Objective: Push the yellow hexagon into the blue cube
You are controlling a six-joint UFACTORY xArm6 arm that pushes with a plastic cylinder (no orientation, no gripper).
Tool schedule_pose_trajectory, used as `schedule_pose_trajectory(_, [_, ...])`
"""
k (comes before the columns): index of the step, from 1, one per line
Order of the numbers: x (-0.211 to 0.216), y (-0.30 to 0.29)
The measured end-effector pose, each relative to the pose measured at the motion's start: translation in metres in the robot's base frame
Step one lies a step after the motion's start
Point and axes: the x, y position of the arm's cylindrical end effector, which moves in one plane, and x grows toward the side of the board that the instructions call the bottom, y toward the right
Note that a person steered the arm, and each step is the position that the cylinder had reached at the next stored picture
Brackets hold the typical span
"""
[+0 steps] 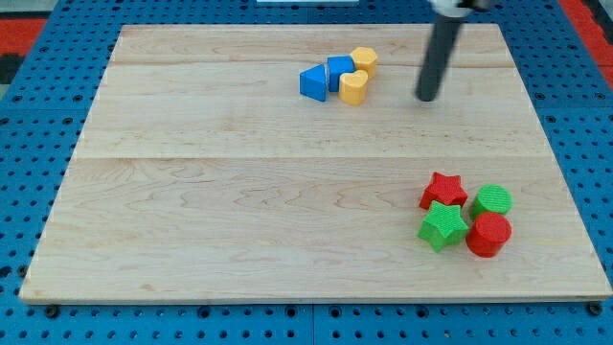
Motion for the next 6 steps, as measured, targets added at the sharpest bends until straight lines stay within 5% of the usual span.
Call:
schedule_pose_trajectory(1, [-0.011, -0.078])
schedule_pose_trajectory(3, [-0.058, -0.122])
schedule_pose_trajectory(5, [-0.013, -0.130])
schedule_pose_trajectory(6, [-0.020, -0.084])
